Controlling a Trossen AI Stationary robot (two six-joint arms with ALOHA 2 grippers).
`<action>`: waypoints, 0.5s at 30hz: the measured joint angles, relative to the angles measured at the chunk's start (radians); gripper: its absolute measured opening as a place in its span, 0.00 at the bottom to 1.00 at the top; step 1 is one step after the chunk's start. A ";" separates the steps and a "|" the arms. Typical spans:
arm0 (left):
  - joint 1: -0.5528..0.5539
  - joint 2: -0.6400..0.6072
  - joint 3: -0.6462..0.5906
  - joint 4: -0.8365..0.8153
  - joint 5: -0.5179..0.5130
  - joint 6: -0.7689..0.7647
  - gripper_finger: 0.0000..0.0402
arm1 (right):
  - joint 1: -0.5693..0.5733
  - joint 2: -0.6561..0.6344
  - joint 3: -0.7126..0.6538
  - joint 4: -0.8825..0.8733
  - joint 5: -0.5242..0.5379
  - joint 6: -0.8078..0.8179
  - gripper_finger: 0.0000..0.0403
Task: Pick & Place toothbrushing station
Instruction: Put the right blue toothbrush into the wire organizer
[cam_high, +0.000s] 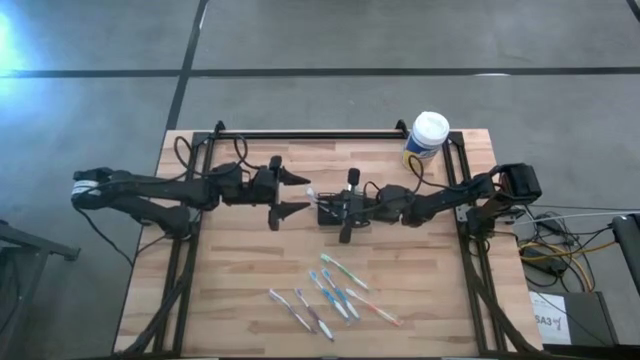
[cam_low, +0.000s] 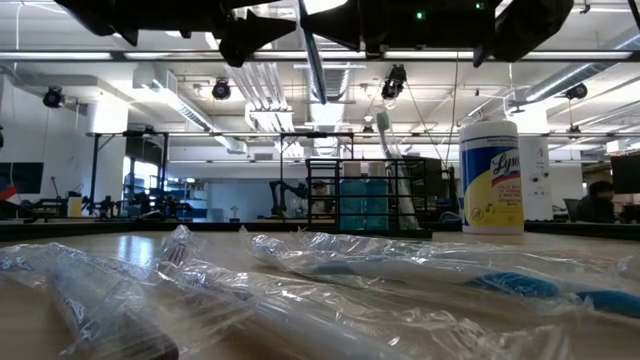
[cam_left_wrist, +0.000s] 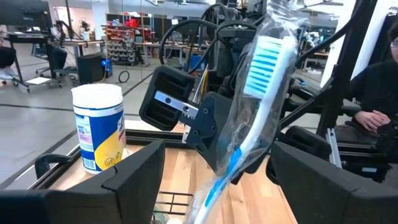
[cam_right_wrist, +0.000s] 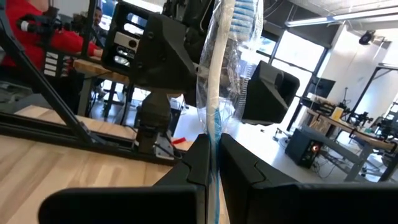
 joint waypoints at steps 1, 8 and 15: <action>0.000 0.000 0.002 -0.001 -0.001 0.000 0.74 | 0.000 0.000 0.004 -0.008 0.000 0.000 0.04; 0.000 0.000 0.016 0.008 -0.010 0.000 0.74 | -0.001 0.001 0.018 -0.014 0.000 0.000 0.04; 0.000 0.000 0.019 0.019 -0.010 0.008 0.74 | -0.004 0.001 0.026 -0.014 0.000 0.001 0.04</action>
